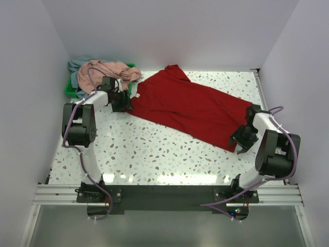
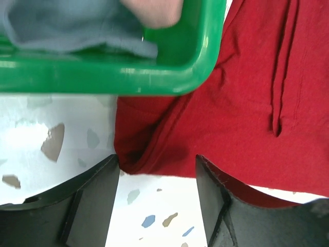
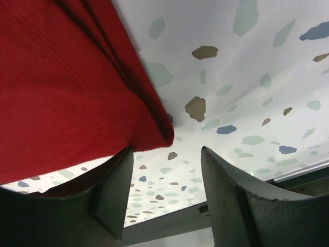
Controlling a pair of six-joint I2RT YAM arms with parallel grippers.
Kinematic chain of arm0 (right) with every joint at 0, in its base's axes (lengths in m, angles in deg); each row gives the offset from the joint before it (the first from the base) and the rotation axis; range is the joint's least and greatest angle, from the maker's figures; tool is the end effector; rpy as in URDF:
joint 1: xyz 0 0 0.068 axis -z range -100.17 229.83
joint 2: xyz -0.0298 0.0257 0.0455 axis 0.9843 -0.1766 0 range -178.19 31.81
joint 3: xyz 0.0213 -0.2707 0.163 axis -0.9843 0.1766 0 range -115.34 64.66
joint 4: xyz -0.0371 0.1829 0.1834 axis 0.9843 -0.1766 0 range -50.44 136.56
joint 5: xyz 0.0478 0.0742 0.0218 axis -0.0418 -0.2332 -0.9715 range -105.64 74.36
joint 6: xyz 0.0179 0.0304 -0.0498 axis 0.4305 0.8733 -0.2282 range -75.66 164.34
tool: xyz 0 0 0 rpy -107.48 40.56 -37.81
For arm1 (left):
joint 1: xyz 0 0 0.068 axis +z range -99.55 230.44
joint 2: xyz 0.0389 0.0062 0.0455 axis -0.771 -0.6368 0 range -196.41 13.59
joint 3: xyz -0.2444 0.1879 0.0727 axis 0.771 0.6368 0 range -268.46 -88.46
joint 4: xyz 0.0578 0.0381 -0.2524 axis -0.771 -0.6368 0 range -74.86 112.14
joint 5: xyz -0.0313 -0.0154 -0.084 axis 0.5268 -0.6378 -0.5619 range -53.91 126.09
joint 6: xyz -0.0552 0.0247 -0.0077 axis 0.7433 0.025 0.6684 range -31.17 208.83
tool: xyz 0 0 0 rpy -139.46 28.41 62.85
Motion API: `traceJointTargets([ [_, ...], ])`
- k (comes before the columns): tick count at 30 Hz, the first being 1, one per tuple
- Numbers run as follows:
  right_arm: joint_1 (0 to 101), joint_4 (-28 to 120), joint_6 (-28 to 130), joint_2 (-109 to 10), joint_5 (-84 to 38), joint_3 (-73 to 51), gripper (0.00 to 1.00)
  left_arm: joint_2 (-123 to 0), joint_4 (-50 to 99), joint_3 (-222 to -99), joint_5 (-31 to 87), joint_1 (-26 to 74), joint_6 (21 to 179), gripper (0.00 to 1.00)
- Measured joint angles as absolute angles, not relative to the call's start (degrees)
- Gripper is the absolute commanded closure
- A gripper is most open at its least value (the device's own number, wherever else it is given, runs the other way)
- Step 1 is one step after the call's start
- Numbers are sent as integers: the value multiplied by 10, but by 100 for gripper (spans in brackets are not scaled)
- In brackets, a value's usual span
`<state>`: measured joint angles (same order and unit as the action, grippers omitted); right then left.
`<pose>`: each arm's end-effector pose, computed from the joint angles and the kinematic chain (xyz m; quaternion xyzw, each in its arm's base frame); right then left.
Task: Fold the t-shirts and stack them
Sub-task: Fold the tshirt
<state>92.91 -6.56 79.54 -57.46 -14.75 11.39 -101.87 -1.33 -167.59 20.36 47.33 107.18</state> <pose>0.2449 -0.0576 0.2074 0.4090 0.9125 -0.0061 0.0091 0.4441 -0.0365 0.1938 -0.0914 0.9527 -0.1778 0.2290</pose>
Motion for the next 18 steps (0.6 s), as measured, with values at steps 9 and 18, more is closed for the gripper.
traceJointTargets([
  [9,929,-35,797,-614,-148,115,62,-1046,9,-1701,182,476,1074,57],
  [18,929,-15,797,-628,-166,116,97,-1061,23,-1704,167,478,1072,98],
])
